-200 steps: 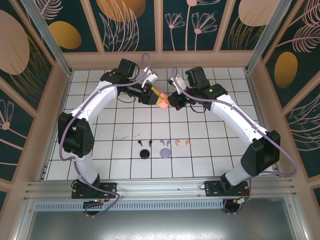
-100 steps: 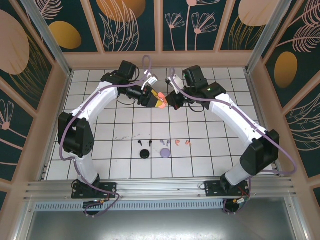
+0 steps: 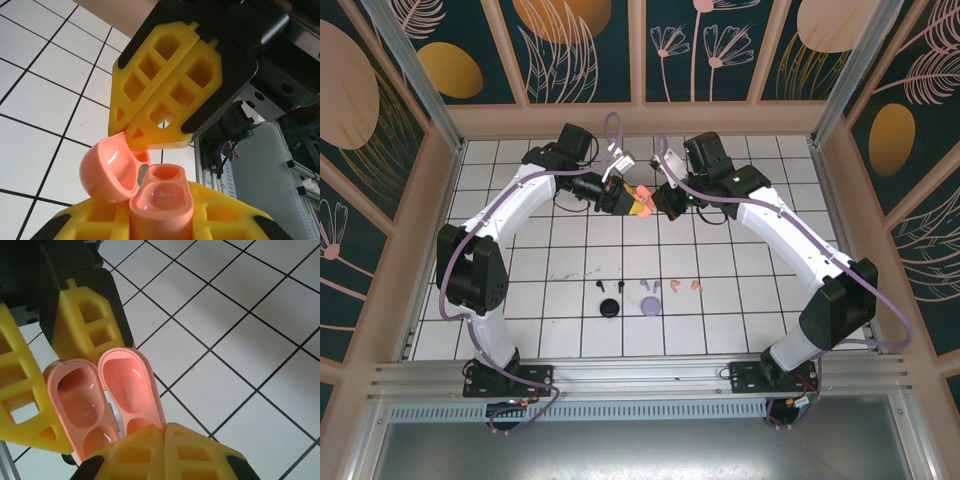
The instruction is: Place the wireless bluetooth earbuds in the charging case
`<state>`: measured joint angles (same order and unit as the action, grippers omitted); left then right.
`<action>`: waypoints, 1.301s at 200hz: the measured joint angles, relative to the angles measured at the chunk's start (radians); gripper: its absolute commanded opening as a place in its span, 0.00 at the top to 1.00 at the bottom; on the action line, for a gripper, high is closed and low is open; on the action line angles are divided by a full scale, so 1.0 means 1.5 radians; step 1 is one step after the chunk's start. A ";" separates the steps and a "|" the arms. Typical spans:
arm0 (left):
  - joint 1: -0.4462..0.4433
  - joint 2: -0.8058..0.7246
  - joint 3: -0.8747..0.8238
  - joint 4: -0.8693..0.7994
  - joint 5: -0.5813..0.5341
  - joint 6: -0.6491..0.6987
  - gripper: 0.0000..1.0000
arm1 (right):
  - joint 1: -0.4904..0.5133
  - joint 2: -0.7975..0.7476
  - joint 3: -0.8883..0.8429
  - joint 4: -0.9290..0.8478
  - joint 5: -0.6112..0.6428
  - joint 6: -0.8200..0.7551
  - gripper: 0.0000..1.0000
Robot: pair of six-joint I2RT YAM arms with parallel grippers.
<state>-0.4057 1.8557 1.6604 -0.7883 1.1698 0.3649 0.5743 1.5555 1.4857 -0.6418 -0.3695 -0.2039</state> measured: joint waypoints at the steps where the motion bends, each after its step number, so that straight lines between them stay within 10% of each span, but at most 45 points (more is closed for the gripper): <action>1: 0.000 0.000 0.000 0.000 0.000 0.000 1.00 | 0.000 0.000 0.000 0.000 0.001 0.000 0.88; 28: 0.000 -0.009 -0.022 0.026 0.000 -0.006 1.00 | 0.002 0.000 0.001 -0.001 0.014 0.009 0.60; 68: 0.000 -0.083 -0.153 0.203 -0.025 -0.115 1.00 | -0.003 -0.019 -0.002 0.004 0.037 0.053 0.44; 142: 0.000 -0.233 -0.364 0.614 -0.156 -0.344 1.00 | -0.008 -0.230 -0.221 0.030 0.100 0.249 0.43; 260: -0.019 -0.310 -0.670 1.168 -0.427 -0.432 1.00 | 0.113 -0.100 -0.377 0.080 0.261 0.579 0.45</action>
<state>-0.4347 1.3914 0.6559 0.9638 0.5289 -0.2825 0.7441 1.4048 0.9207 -0.5220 0.0223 0.6640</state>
